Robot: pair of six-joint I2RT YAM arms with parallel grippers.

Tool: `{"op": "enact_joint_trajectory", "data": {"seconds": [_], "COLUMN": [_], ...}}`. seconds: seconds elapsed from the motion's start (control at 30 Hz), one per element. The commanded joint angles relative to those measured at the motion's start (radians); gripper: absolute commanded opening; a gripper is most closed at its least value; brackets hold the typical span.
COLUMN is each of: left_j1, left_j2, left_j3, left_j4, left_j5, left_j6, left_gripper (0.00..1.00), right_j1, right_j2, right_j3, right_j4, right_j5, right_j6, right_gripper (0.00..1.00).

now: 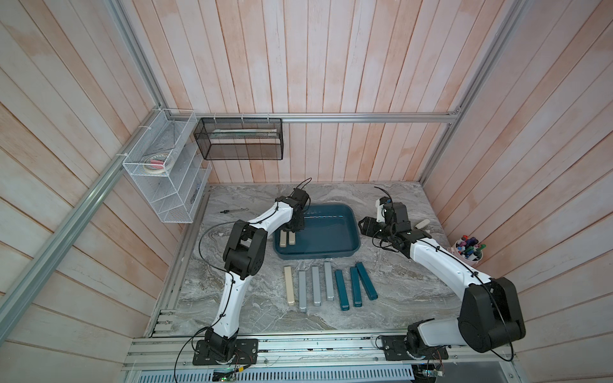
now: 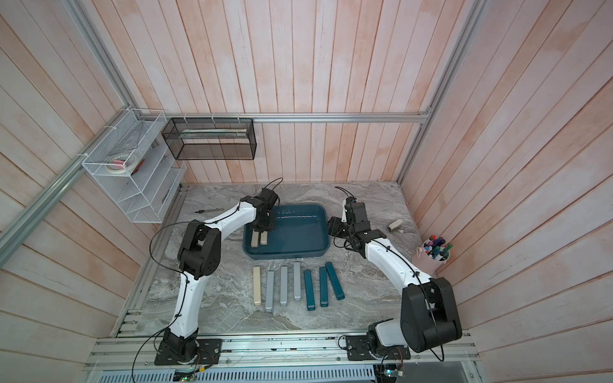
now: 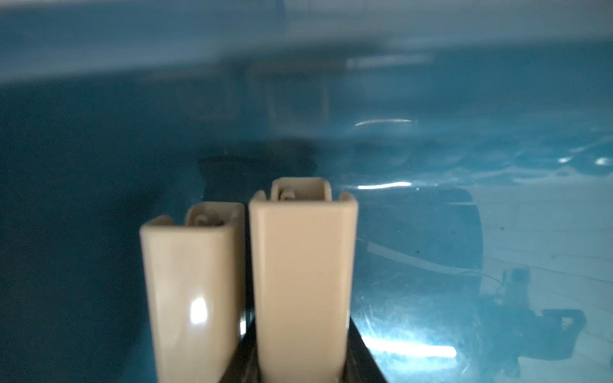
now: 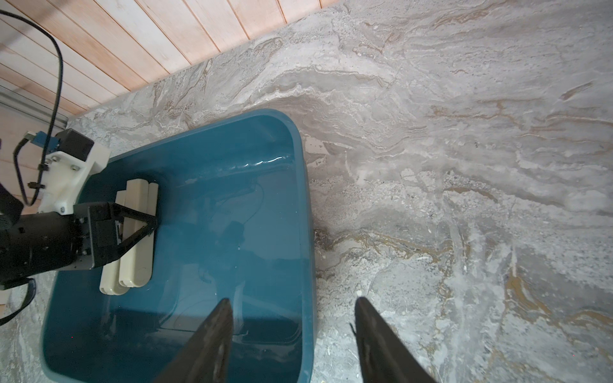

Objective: Put the pruning pliers into the storage box
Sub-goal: Place the pruning pliers in the storage box.

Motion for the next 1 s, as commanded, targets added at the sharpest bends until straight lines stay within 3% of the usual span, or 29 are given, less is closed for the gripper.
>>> {"op": "enact_joint_trajectory", "data": {"seconds": [0.0,0.4,0.63,0.8,0.97], "left_j1": [0.008,-0.004,-0.009,-0.034,-0.075], "left_j2": [0.004,-0.071,-0.096,-0.229,-0.446], "left_j3": [-0.010,0.084,0.081,-0.016,-0.209], "left_j4": [0.028,-0.047,-0.095,-0.097,-0.100], "left_j5": [-0.013,-0.009,-0.032,-0.072,-0.068], "left_j6": [-0.019,-0.037,-0.032,-0.028,-0.066], "left_gripper": [0.28,0.38,0.38,0.42,0.56], "right_j1": [0.003,0.002,0.002,0.003,0.001], "right_j2": [0.014,-0.018,-0.044,-0.073,-0.083], "right_j3": [-0.011,0.018,0.008,0.004,0.018], "right_j4": [0.010,-0.041,-0.051,-0.064,-0.076], "right_j5": [-0.006,-0.009,-0.010,-0.002,0.014], "right_j6": [0.001,-0.017,-0.018,-0.014,-0.019], "right_gripper": [0.61,0.61,0.62,0.62,0.62]}}
